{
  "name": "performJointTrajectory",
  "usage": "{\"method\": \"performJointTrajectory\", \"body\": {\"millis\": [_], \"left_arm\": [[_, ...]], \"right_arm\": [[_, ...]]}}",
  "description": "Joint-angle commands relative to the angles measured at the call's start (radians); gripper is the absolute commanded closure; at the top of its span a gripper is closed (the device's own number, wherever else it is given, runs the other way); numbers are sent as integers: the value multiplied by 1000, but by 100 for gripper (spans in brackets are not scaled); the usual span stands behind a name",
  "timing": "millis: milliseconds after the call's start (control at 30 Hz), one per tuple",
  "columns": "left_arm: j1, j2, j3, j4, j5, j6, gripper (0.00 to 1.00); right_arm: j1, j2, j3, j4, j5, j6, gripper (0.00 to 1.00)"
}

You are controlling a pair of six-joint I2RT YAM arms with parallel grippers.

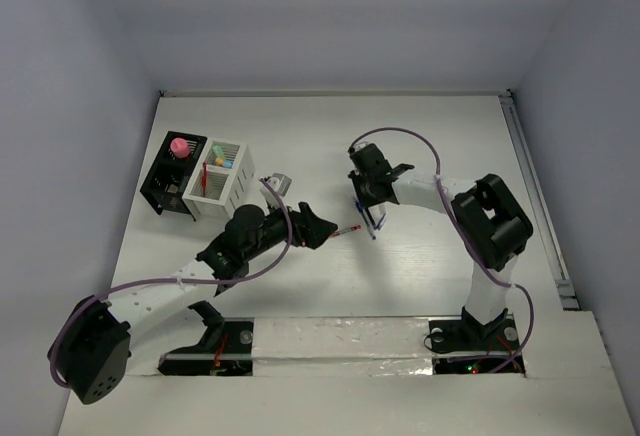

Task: Sort the stationery into containers
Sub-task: Pick up the pen from the center of the board.

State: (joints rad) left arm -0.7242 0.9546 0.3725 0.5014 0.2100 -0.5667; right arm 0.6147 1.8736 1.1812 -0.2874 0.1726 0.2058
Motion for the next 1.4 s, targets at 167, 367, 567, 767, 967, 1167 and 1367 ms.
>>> {"method": "performJointTrajectory", "body": {"millis": [167,367,567,767,967,1167,1367], "left_arm": [[5,32,-3,95,40,-9,1],[5,70,9,135,63,-24,5],[5,148,49,200,63,-32,31],[5,265,118,296,109,-45,35],[5,348,132,414,152,-82,43],[5,429,175,433,154,-88,60],[5,458,224,401,129,-52,73]], "right_arm": [[-4,10,40,23,45,-5,100],[-4,-151,26,91,62,21,100],[-4,-436,-238,399,-96,159,100],[56,-576,-432,664,-139,316,100],[91,-622,-492,771,-153,372,100],[109,-648,-525,826,-157,392,100],[109,-646,-537,821,-163,394,100]]}}
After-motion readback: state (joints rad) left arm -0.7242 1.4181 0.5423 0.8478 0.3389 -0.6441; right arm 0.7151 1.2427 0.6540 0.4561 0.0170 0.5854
